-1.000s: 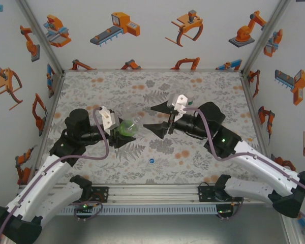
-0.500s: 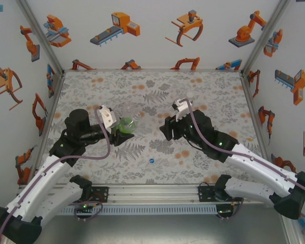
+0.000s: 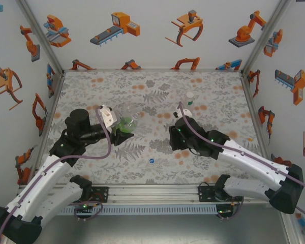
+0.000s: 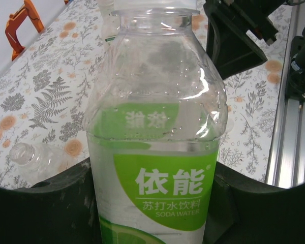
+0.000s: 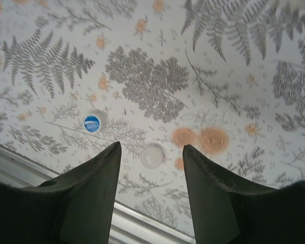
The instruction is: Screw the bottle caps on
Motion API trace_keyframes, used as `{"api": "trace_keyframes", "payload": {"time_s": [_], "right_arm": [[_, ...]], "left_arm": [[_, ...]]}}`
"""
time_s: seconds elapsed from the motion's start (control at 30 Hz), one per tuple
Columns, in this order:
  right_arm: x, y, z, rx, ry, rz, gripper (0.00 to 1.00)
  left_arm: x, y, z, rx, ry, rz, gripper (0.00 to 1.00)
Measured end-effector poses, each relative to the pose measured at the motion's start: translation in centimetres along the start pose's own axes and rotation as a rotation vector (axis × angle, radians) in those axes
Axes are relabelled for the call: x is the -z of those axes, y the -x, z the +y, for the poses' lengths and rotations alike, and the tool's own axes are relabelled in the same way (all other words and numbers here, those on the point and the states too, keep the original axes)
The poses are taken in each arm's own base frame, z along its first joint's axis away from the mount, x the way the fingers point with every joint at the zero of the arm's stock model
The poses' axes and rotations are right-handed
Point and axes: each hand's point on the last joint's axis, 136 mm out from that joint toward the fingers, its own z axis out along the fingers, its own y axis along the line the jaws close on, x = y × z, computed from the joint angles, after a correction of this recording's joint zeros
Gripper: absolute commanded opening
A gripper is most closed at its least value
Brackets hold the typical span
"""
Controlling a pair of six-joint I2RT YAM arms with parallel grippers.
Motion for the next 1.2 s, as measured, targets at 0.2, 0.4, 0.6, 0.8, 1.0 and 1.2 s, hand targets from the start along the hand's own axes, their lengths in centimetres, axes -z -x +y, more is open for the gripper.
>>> {"api": "trace_keyframes", "payload": {"time_s": [0.2,0.4,0.6,0.8,1.0,1.2], "right_arm": [[-1.3,-2.0,-0.5,-0.055,-0.049,0.111,0.50],[-2.7,-4.1,-0.2,-0.105,-0.080,0.202,0.48],[-4.0,-6.7,0.8,-0.102,-0.107,0.280,0.49],[-5.8,-8.9,0.7,-0.115,-0.172,0.343,0.49],[-6.9,-10.9,-0.1,-0.177,-0.192,0.350,0.48],[-7.2,-11.5,-0.7,-0.201,-0.216,0.350,0.48]], "left_arm": [[-0.4,-0.8,0.2,0.018,-0.004,0.036,0.00],[-0.3,-0.9,0.2,0.023,-0.001,0.044,0.00],[-0.3,-0.9,0.2,0.027,-0.003,0.049,0.00],[-0.2,-0.4,0.2,0.021,-0.002,0.042,0.00],[-0.2,-0.4,0.2,0.021,-0.002,0.042,0.00],[-0.3,-0.5,0.3,0.028,-0.005,0.050,0.00]]}}
